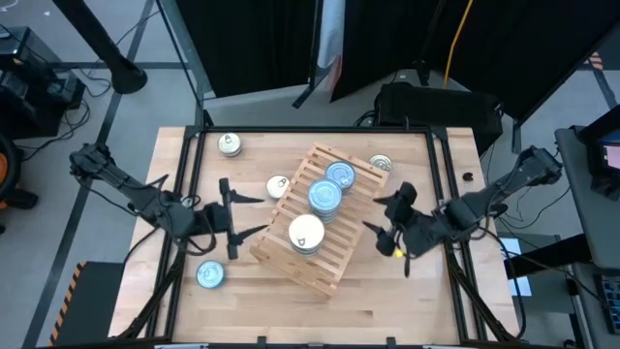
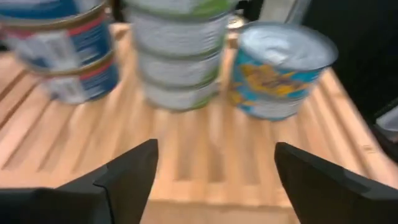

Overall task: Stack canned seafood by type on shelf
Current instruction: Stack the yellow-blue tuna can on top of the other yellow-blue tuna can on the shelf

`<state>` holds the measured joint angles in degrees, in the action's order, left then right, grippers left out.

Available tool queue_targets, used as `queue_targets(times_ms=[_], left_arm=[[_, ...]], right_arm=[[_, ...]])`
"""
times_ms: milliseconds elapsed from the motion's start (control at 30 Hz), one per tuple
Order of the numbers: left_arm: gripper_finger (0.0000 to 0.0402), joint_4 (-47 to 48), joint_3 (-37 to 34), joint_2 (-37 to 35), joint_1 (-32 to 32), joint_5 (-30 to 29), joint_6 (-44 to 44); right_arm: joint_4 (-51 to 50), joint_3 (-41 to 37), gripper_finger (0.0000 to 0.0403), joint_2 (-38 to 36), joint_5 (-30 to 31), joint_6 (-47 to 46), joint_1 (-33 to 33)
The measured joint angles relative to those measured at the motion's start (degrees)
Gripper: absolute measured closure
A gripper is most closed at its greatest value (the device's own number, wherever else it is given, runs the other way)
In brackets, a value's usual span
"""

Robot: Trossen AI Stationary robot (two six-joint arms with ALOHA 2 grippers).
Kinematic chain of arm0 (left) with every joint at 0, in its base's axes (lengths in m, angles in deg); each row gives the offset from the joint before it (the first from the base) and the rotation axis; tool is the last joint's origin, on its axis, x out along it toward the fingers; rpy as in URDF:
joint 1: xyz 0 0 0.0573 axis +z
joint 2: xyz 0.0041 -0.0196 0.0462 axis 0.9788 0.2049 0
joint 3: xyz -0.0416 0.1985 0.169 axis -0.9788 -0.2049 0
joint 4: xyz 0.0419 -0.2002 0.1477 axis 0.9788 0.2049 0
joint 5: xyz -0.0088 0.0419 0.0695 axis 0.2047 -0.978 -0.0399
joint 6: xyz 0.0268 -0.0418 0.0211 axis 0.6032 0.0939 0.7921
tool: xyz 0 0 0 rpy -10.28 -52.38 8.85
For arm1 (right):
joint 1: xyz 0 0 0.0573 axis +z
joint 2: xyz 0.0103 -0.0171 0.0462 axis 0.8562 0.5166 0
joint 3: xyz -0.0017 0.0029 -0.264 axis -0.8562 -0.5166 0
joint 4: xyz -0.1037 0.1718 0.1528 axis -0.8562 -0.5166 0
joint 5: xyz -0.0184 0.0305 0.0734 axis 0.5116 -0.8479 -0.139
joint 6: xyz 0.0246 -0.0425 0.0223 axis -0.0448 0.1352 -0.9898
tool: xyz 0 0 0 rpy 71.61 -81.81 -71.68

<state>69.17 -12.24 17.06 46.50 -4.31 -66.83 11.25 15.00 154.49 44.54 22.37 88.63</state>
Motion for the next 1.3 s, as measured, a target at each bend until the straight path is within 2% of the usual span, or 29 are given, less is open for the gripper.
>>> queue_targets(times_ms=[167,333,467,767,867,1000,1300], left_arm=[[0.0114,12.91,0.0,-3.15,-4.22,5.2,-14.48],[0.013,25.47,0.02,-3.43,-10.15,16.76,-35.34],[0.0177,31.27,0.02,-0.93,-16.26,24.02,-50.75],[0.0304,43.18,0.02,10.12,-26.9,25.74,-76.37],[0.0333,46.28,0.0,14.44,-28.02,28.21,-82.14],[0.0359,45.37,0.0,19.25,-28.74,30.89,-85.65],[0.0385,42.66,0.0,26.83,-30.52,32.9,-92.33]], right_arm=[[0.23,0.0,0.0129,2.52,0.04,-1.59,5.73],[0.39,0.0,0.017,3.73,-0.08,1.76,10.11],[0.7,0.0,0.02,3.56,0.15,4.26,10.93],[0.74,0.0,0.0245,3.44,0.11,6.68,10.89],[0.74,0.0,0.0253,3.44,0.11,5.39,10.89],[0.77,0.0,0.0261,3.44,0.08,3.85,10.87],[0.83,0.0,0.0263,3.44,0.17,1.5,10.87]])
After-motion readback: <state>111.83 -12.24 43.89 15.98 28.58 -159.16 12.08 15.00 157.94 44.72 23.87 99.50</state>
